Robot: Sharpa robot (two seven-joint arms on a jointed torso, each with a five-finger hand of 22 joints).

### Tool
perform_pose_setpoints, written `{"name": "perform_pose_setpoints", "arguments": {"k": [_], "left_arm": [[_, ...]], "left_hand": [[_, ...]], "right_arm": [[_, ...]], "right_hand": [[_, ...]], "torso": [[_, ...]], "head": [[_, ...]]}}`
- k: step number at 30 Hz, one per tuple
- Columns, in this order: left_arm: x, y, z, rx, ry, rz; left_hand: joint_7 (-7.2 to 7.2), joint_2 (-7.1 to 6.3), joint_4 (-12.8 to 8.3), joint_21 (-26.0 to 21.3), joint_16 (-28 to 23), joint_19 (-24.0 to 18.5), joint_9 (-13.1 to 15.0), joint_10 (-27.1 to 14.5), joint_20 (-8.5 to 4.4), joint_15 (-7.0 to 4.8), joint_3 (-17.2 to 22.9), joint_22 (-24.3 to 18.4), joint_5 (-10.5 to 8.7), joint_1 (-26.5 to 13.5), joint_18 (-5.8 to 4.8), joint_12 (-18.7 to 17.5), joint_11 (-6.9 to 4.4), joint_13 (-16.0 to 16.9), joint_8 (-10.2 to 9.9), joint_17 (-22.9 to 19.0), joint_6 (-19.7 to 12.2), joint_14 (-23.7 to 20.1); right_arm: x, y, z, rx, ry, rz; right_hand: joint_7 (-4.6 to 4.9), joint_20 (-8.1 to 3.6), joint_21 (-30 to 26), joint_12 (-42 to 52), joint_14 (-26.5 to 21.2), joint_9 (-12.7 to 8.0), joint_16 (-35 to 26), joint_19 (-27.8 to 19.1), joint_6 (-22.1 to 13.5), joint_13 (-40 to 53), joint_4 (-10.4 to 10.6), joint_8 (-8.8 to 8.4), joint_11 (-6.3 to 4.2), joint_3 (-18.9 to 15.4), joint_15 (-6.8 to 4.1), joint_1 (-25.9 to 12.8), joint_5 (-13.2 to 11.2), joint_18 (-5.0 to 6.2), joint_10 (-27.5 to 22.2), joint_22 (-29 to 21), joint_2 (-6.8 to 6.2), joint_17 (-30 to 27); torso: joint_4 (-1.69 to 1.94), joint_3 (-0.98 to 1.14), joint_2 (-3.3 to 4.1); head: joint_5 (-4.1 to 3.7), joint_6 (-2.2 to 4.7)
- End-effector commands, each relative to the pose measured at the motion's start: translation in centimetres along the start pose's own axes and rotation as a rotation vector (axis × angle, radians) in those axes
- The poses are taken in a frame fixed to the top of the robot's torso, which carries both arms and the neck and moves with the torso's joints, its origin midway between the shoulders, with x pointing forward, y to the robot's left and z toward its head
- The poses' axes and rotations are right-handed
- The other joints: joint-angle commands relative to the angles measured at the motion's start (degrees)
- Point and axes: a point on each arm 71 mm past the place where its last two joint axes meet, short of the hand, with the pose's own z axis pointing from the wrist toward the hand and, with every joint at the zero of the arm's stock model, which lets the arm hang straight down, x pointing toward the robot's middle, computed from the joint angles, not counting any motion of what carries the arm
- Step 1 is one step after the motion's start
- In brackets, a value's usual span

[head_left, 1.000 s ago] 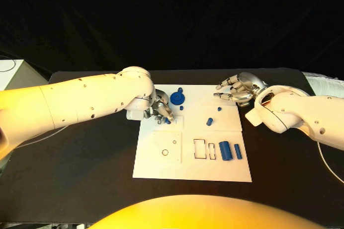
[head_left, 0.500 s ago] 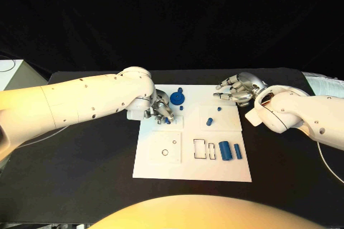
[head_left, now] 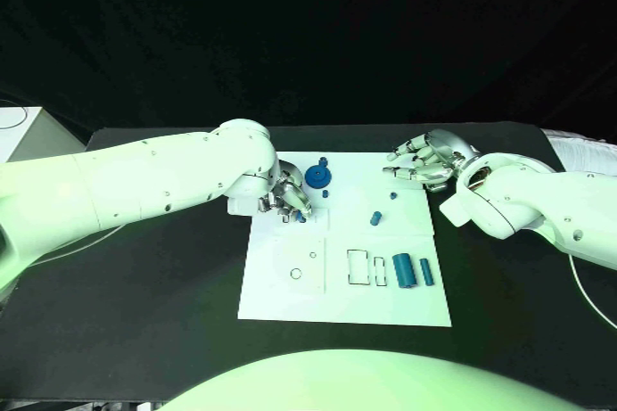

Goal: Assemble the parts on the task board

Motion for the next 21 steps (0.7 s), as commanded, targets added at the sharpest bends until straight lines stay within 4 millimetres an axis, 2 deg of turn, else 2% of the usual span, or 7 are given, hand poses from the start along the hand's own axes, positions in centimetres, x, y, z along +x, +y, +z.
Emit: {"name": "perform_pose_setpoints", "arguments": {"k": [1,8,21], "left_arm": [[1.57,-0.02,0.74,0.005,0.077,0.008],[1.78,0.0,0.65,0.012,0.102,0.007],[1.8,0.26,0.49,0.008,0.108,0.014]], "left_hand": [[-0.45,0.41,-13.93,0.22,0.4,0.36,-0.05,0.48,0.02,-0.52,13.61,0.42,0.49,-0.11,-0.6,0.27,-0.12,0.19,0.34,14.42,0.26,5.85],[-0.58,0.54,-14.32,0.31,0.42,0.39,-0.3,0.97,-0.05,-0.59,13.69,0.5,1.49,-0.53,-0.62,0.33,-0.23,0.45,0.38,14.46,0.68,5.86],[-0.59,0.55,-14.36,0.33,0.42,0.41,-0.32,0.97,-0.06,-0.6,13.7,0.52,1.56,-0.57,-0.62,0.28,-0.24,0.37,0.38,14.47,0.71,5.86]], "right_arm": [[0.07,0.08,-0.02,-0.012,0.008,-0.007],[0.07,0.07,0.0,-0.011,0.009,-0.007],[0.06,0.05,0.01,-0.01,0.009,-0.007]], "right_hand": [[-0.13,-0.14,-0.37,0.05,4.06,-0.1,-0.22,-0.1,-0.4,6.07,0.01,0.24,-0.27,-0.3,-0.35,-0.46,0.33,1.1,-0.15,5.38,0.01,7.64],[-0.13,-0.14,-0.37,0.05,4.06,-0.1,-0.22,-0.1,-0.4,6.07,0.01,0.24,-0.27,-0.3,-0.35,-0.46,0.33,1.1,-0.15,5.38,0.01,7.64],[-0.13,-0.14,-0.37,0.05,4.06,-0.1,-0.22,-0.1,-0.4,6.07,0.01,0.24,-0.27,-0.3,-0.35,-0.46,0.33,1.1,-0.15,5.38,0.01,7.64]], "torso": [[0.02,0.01,-0.02],[0.04,0.02,-0.05],[0.04,-0.01,0.02]], "head": [[-0.01,0.01],[-0.05,0.01],[0.05,0.01]]}}
